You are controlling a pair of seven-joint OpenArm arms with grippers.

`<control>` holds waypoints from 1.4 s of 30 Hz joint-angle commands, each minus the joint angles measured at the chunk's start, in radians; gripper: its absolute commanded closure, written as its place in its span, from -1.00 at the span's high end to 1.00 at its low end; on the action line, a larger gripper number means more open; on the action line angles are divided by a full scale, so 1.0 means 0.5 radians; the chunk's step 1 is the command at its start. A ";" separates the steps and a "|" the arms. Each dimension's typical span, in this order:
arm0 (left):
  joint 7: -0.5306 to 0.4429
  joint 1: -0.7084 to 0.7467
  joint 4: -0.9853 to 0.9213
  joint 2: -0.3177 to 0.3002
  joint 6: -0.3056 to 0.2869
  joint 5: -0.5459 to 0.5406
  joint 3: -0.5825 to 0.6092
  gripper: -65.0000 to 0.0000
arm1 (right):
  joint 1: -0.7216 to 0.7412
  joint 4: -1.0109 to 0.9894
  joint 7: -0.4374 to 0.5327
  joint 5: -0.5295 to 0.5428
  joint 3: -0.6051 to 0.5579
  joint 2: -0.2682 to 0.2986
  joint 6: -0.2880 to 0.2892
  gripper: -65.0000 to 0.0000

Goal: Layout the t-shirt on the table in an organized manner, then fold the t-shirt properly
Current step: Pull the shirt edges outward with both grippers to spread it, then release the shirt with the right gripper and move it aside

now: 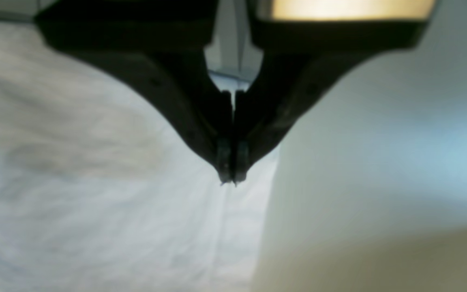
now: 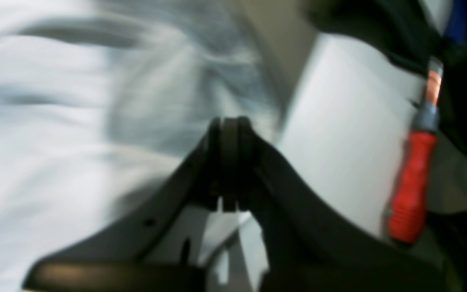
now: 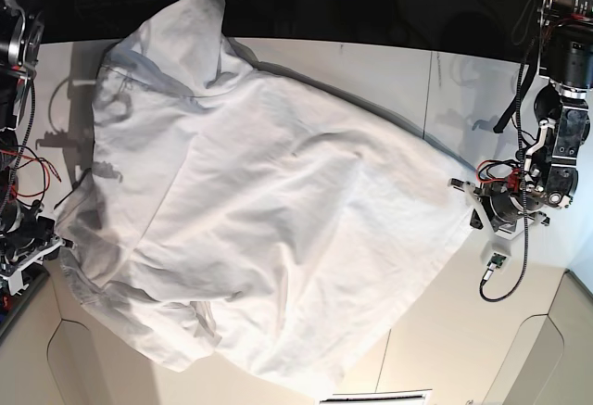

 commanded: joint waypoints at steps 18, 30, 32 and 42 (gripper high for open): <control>-0.033 -0.053 0.033 0.101 -0.077 -0.022 -0.014 -1.00 | -0.691 0.533 -0.265 0.665 0.336 -0.288 0.101 -1.00; -0.026 -0.053 0.033 0.098 -0.077 -0.021 -0.014 -1.00 | -0.695 0.542 -0.074 0.526 0.340 -0.460 0.029 -1.00; -0.025 -0.053 0.033 0.098 -0.077 -0.021 -0.014 -1.00 | -0.700 0.573 -0.076 0.534 0.341 -0.462 0.029 -1.00; -0.026 -0.053 0.033 0.098 -0.077 -0.021 -0.014 -1.00 | -0.751 0.700 -0.098 0.388 0.340 -0.467 -0.052 -1.00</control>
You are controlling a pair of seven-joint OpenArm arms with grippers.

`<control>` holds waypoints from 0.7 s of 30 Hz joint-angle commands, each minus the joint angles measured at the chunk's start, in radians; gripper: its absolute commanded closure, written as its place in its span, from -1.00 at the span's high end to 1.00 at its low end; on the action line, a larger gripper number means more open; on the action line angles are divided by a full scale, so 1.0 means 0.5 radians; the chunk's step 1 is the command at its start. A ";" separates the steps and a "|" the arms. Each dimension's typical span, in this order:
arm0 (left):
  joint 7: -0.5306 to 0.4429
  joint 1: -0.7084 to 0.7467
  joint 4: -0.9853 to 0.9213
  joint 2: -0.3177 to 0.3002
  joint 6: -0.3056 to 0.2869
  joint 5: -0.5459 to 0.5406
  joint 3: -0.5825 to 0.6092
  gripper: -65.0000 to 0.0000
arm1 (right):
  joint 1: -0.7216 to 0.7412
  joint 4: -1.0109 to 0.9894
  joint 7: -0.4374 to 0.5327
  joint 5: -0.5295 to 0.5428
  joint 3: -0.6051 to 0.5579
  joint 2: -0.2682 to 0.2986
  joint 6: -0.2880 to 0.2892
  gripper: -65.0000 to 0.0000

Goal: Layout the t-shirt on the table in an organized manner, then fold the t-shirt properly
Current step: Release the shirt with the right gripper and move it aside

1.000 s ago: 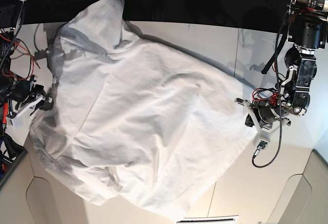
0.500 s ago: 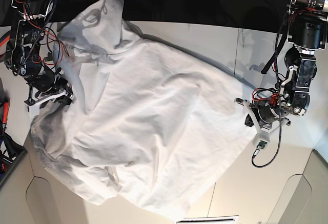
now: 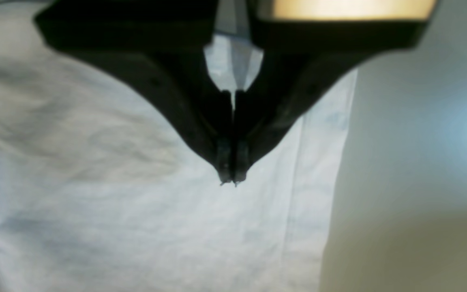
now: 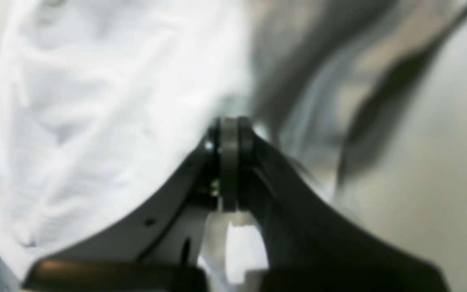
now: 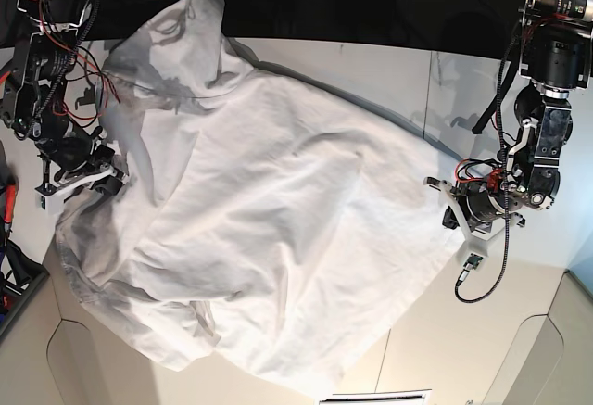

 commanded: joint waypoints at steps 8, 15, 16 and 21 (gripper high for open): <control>-0.030 -0.047 0.029 -0.023 -0.001 -0.014 -0.014 -1.00 | -0.026 -0.011 0.121 -0.077 0.008 0.022 -0.006 -1.00; -0.028 -0.047 0.029 -0.024 -0.001 -0.014 -0.014 -1.00 | -0.011 -0.274 0.198 -0.120 0.008 0.024 -0.005 -1.00; -0.028 -0.047 0.029 -0.024 -0.001 -0.013 -0.014 -1.00 | -0.011 -0.294 0.198 -0.143 0.008 0.025 -0.005 -1.00; -0.028 -0.047 0.028 -0.024 -0.001 -0.012 -0.014 -1.00 | -0.021 -0.304 0.196 -0.182 0.008 0.082 -0.005 -1.00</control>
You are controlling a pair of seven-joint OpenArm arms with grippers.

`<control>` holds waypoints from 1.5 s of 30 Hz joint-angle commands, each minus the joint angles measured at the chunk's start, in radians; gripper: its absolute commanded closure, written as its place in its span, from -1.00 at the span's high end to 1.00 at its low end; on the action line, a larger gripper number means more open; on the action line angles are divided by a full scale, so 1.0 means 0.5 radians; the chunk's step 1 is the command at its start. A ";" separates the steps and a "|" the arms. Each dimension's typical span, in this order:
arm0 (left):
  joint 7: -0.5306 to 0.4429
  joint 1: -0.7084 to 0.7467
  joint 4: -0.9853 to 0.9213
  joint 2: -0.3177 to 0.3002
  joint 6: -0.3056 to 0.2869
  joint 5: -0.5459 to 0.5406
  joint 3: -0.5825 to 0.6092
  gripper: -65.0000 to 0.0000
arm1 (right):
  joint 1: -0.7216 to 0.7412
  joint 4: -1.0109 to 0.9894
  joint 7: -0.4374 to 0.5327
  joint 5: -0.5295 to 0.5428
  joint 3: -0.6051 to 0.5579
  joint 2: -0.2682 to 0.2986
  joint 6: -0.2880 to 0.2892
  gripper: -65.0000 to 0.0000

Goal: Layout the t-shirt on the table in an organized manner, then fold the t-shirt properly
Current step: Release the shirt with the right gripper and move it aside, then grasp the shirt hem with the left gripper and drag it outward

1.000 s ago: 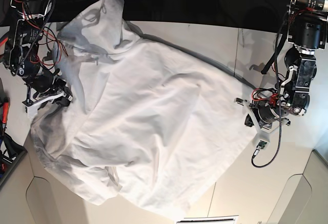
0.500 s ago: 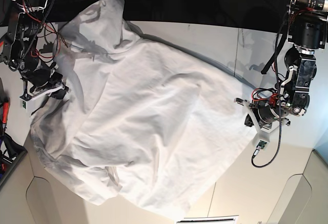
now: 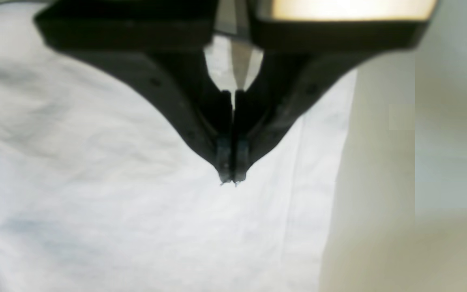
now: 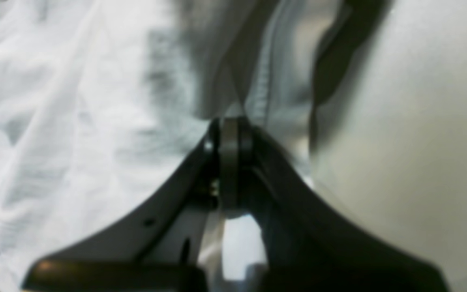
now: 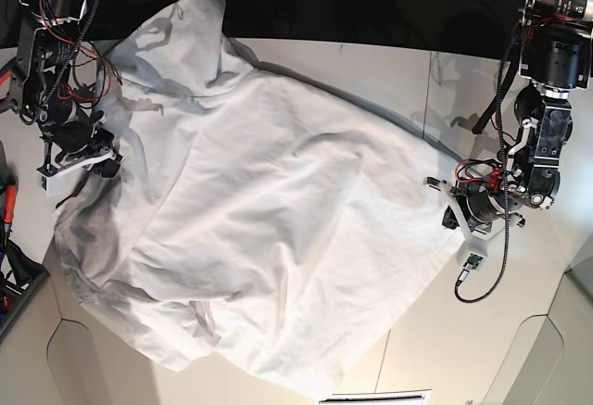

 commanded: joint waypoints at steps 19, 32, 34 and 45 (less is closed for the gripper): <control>-0.040 -0.047 0.028 -0.081 0.264 0.357 -0.014 -1.00 | 0.005 0.002 -0.179 -0.120 0.005 0.359 -0.034 -1.00; -0.074 -0.105 0.047 -0.163 0.076 -0.018 -0.108 -1.00 | 0.010 0.009 -0.187 0.079 0.005 0.404 -0.034 -1.00; -0.074 -0.163 0.047 -0.143 -0.099 -0.213 -0.115 -1.00 | 0.010 0.009 -0.188 0.079 0.005 0.404 -0.034 -1.00; -0.036 -0.623 -0.232 0.278 -0.362 -0.356 -0.002 -1.00 | 0.010 0.009 -0.189 0.073 0.005 0.404 -0.033 -1.00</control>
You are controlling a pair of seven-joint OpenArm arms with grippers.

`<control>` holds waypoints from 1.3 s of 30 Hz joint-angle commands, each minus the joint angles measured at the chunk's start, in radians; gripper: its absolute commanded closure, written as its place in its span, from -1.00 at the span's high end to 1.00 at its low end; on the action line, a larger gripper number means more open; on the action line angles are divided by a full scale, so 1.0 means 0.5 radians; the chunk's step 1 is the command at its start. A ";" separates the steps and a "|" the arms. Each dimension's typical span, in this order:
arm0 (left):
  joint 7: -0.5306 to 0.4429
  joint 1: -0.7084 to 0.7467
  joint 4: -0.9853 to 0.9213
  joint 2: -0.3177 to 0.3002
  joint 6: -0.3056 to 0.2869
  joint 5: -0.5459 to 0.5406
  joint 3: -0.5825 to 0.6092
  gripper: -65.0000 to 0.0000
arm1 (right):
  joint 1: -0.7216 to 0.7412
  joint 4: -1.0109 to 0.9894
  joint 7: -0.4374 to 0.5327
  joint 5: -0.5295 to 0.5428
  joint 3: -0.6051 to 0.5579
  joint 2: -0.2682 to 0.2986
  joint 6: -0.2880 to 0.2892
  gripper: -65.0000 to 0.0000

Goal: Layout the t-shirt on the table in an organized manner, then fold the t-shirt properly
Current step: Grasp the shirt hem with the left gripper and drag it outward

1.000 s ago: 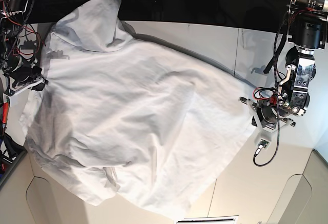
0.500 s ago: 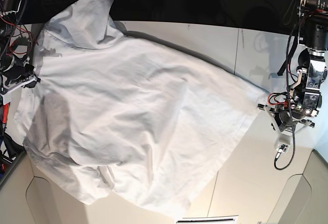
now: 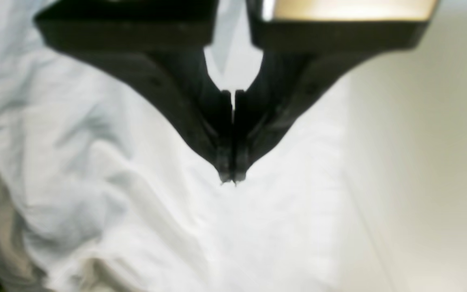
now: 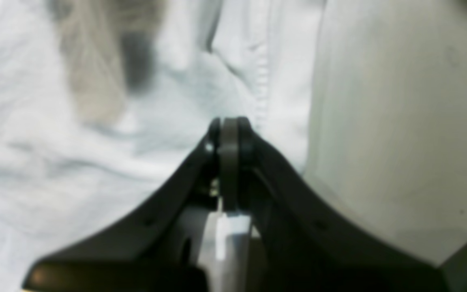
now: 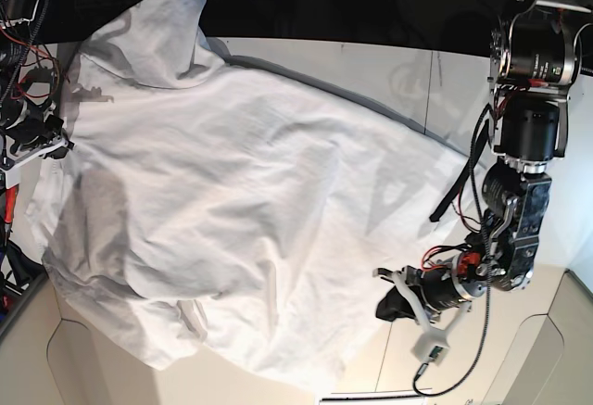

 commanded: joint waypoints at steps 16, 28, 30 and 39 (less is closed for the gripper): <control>-0.272 -0.341 -0.896 0.117 0.388 0.539 0.468 -1.00 | 0.088 0.024 0.018 0.009 0.006 0.025 0.002 -1.00; -0.207 -0.184 -0.897 -0.260 0.749 0.594 0.468 -1.00 | 0.507 0.022 0.029 -0.346 -0.558 -0.201 -0.029 -1.00; -0.207 -0.144 -0.897 -0.298 0.773 0.595 0.468 -1.00 | 0.571 0.021 0.069 -0.444 -0.670 -0.246 -0.117 -1.00; -0.263 -0.021 -0.897 -0.293 0.789 0.631 0.217 -1.00 | 0.800 0.012 0.022 -0.606 -0.855 -0.372 -0.319 -1.00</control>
